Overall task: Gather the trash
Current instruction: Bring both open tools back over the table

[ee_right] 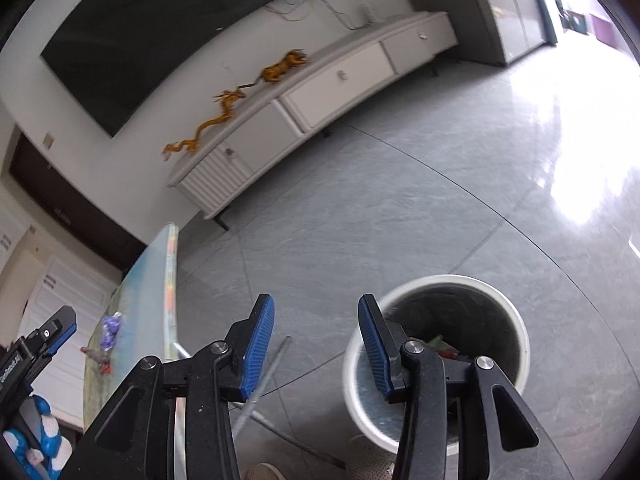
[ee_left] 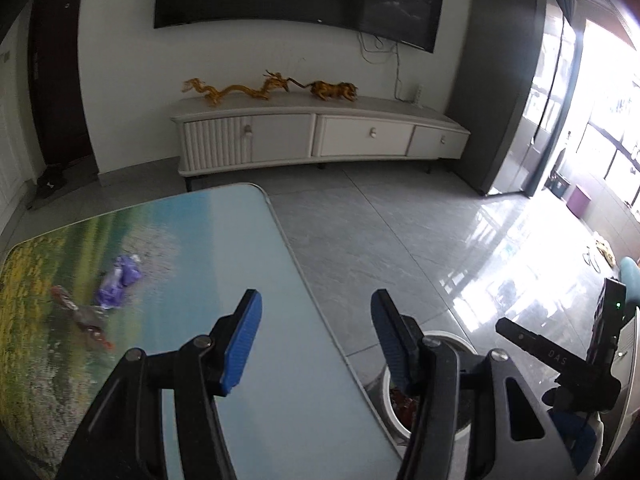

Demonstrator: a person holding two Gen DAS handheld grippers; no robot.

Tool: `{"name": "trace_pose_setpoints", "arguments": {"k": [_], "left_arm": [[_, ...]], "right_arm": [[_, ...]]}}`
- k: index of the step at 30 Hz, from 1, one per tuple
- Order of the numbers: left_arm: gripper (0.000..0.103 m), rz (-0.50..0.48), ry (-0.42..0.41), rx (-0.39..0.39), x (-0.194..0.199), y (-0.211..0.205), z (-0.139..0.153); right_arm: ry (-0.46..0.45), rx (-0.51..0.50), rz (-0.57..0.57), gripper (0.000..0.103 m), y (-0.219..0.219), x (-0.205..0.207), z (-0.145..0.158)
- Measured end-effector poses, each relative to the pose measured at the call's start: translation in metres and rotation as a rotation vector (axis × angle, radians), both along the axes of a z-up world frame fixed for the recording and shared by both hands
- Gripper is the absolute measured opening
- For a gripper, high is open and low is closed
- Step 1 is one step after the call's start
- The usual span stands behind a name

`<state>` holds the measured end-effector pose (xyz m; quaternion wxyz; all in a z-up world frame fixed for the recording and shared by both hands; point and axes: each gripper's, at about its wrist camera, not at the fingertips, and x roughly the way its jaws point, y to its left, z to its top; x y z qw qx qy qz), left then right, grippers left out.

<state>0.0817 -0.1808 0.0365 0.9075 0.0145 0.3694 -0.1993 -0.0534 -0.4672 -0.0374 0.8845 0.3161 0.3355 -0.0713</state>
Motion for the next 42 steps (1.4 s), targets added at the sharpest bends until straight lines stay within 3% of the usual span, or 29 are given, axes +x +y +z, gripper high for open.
{"name": "trace_pose_setpoints", "arguments": {"k": [10,23,31,42], "left_arm": [[0.055,0.176,-0.068,0.026,0.004,0.117,0.035],[0.055,0.361,-0.082,-0.001,0.018,0.217,0.036],[0.055,0.468,-0.043,-0.029,0.033,0.266,0.020],[0.056,0.560,0.030,-0.046,0.044,0.301,-0.012]], "right_arm": [[-0.041,-0.089,0.167,0.042,0.102,0.048,0.061],[-0.080,-0.160,0.354,0.043,0.227,0.105,0.101],[-0.094,-0.184,0.433,0.044,0.275,0.131,0.102],[-0.099,-0.181,0.533,0.046,0.320,0.165,0.084]]}}
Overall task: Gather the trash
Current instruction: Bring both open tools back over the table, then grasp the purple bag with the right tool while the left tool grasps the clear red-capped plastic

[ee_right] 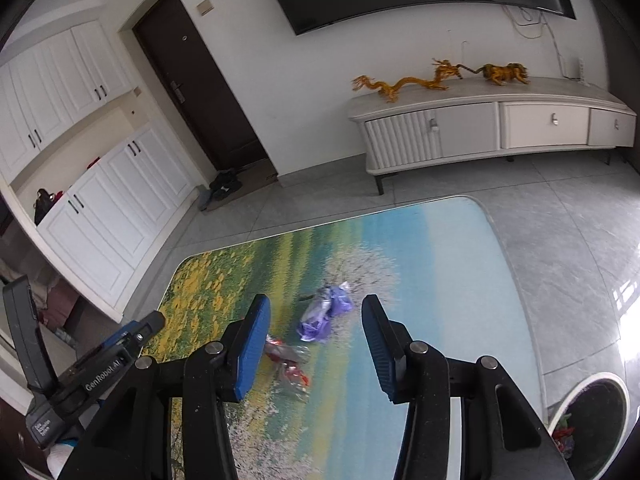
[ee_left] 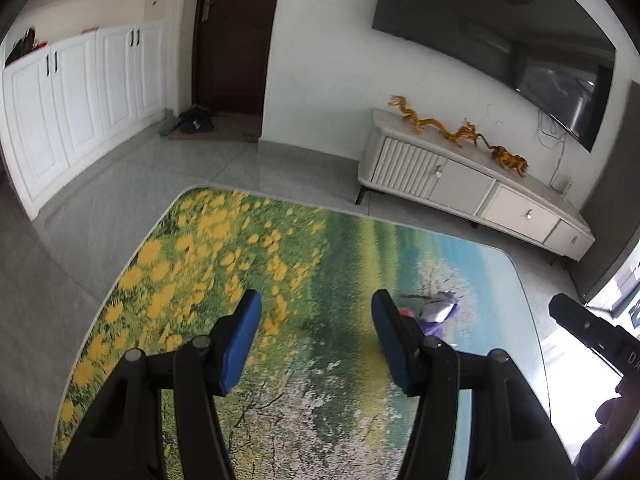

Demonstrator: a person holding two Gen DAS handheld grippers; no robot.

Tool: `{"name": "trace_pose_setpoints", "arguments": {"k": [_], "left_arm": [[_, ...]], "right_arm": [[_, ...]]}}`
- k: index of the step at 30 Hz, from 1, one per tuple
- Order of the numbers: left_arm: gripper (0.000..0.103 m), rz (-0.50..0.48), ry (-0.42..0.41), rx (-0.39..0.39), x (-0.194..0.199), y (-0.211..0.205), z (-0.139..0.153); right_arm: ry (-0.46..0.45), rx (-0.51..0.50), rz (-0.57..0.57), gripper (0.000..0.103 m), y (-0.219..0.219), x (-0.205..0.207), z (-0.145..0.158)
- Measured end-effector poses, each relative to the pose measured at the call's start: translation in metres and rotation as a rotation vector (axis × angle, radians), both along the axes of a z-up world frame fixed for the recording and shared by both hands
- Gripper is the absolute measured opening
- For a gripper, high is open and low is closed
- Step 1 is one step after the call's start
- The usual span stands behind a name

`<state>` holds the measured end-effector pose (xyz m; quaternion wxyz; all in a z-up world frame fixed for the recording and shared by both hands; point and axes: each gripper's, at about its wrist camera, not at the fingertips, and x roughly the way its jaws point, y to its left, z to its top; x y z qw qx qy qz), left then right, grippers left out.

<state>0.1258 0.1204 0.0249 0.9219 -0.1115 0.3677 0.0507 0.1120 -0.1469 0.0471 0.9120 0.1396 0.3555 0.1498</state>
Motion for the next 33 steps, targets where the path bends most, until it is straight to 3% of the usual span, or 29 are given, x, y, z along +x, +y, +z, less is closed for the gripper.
{"name": "trace_pose_setpoints", "arguments": {"k": [12,24,28,33], "left_arm": [[0.056,0.126,0.050,-0.142,0.003,0.046,-0.037],[0.056,-0.013,0.051,-0.193,0.028,0.002,-0.053],[0.056,-0.057,0.060,-0.191,0.039,-0.013,-0.058],[0.056,-0.089,0.086,-0.175,0.049,-0.029,-0.068]], "right_arm": [[0.043,-0.011,0.102,0.051,0.037,0.027,-0.043],[0.136,-0.039,0.069,0.051,0.039,0.080,-0.086],[0.152,-0.041,0.095,0.038,0.039,0.087,-0.098],[0.133,-0.020,0.122,0.034,0.026,0.083,-0.101]]}}
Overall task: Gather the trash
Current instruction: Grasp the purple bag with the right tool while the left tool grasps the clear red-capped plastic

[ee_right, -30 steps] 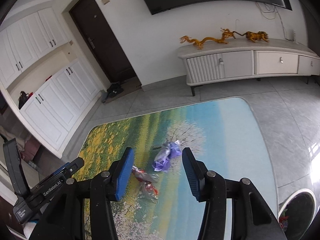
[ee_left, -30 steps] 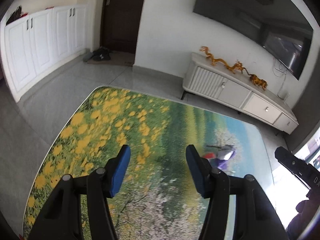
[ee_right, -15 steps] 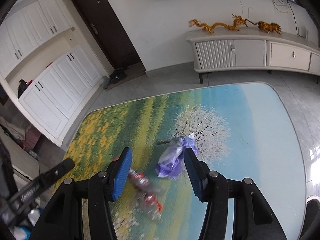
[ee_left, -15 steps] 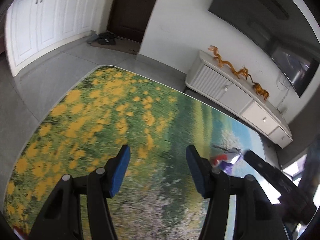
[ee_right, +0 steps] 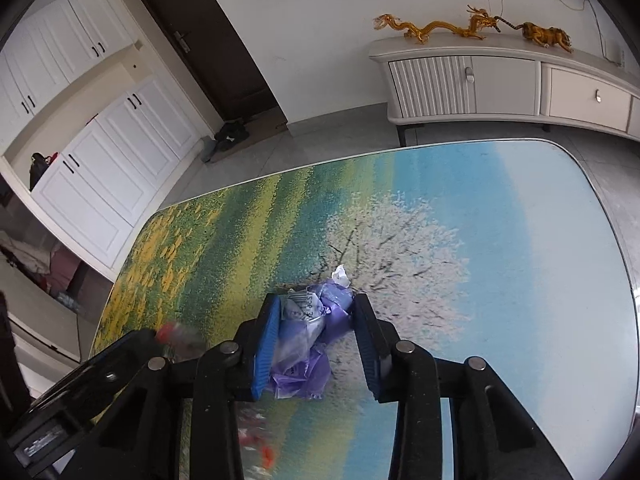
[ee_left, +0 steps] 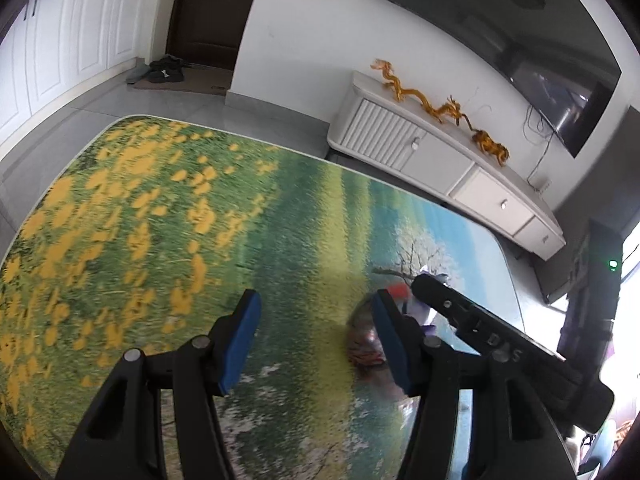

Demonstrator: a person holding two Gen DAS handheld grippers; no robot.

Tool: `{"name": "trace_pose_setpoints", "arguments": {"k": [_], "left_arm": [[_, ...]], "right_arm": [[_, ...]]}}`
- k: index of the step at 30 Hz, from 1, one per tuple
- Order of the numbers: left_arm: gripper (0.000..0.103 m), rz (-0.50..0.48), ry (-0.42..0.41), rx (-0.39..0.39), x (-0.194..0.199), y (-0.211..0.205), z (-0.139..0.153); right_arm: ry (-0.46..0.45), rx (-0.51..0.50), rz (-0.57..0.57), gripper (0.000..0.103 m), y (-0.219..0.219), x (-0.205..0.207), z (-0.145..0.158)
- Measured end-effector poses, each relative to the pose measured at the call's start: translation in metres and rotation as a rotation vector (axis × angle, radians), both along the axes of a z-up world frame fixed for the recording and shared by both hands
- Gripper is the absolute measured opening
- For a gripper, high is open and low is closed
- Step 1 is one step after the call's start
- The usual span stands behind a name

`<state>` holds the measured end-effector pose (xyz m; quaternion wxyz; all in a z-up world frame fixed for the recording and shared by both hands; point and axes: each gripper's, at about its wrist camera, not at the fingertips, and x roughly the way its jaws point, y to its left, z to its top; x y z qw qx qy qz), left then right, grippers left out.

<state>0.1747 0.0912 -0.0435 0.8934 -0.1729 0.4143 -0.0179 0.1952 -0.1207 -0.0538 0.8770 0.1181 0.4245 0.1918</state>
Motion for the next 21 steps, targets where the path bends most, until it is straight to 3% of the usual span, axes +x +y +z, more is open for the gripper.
{"name": "trace_pose_setpoints", "arguments": {"k": [8,11,15,21], "left_arm": [[0.055,-0.073,0.034,0.029,0.014,-0.031,-0.018],[0.046,-0.103,0.036,0.040,0.015,-0.042,-0.021],[0.020,-0.120,0.041,0.051,0.014,-0.048,-0.022],[0.014,-0.103,0.004,0.048,0.000,-0.050,-0.012]], "right_arm": [[0.006,0.059,-0.028,0.034,-0.035,-0.012,-0.003],[0.007,0.074,-0.040,0.034,-0.045,-0.017,-0.003],[0.007,0.078,-0.054,0.034,-0.054,-0.021,-0.001],[-0.006,0.094,-0.073,0.034,-0.060,-0.040,0.006]]}}
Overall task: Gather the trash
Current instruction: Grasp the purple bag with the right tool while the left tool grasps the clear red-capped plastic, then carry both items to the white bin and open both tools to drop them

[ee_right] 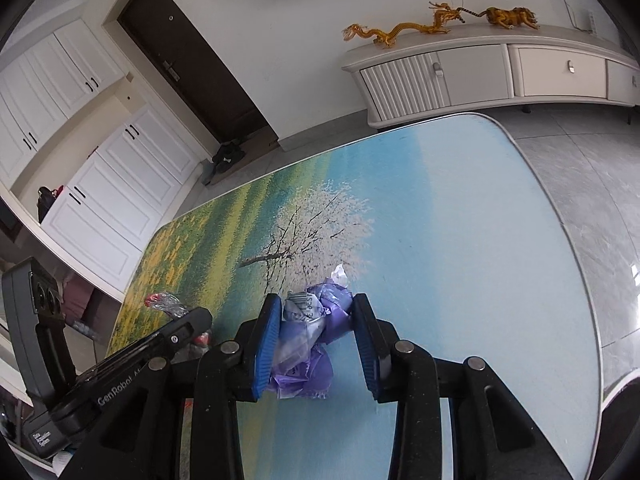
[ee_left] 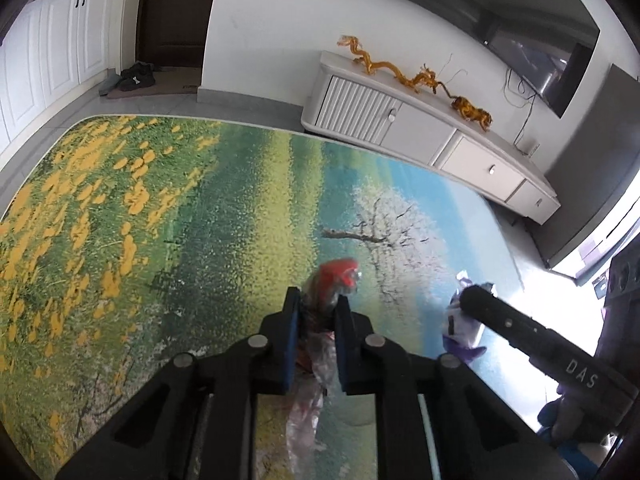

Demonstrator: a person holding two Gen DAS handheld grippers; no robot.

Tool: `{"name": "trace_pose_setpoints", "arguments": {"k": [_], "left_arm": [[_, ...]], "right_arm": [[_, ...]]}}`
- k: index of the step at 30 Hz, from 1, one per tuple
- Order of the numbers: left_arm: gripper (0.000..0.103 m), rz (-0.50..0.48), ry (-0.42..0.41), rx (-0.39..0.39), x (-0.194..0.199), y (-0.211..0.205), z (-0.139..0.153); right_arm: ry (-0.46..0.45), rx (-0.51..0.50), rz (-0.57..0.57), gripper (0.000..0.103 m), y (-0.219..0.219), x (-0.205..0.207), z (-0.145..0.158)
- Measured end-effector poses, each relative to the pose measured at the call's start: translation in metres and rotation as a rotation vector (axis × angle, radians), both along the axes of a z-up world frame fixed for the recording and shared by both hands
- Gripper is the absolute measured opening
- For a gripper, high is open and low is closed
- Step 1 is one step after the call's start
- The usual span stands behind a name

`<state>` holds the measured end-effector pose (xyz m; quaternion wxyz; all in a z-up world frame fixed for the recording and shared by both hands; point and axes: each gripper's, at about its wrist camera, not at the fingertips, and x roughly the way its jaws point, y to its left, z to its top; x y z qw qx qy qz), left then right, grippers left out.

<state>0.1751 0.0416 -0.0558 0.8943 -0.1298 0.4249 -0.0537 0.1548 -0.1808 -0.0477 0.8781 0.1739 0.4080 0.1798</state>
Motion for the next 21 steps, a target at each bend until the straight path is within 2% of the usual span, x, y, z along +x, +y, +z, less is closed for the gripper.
{"name": "trace_pose_setpoints", "arguments": {"k": [12,21], "left_arm": [[0.014,-0.008,-0.069,-0.019,-0.048,0.007,0.037],[0.014,-0.030,-0.140,-0.041,-0.086,0.005,0.072]], "right_arm": [[-0.034,0.003,-0.027,0.034,-0.003,-0.051,0.027],[-0.094,0.007,-0.060,0.034,-0.012,-0.093,0.055]]}}
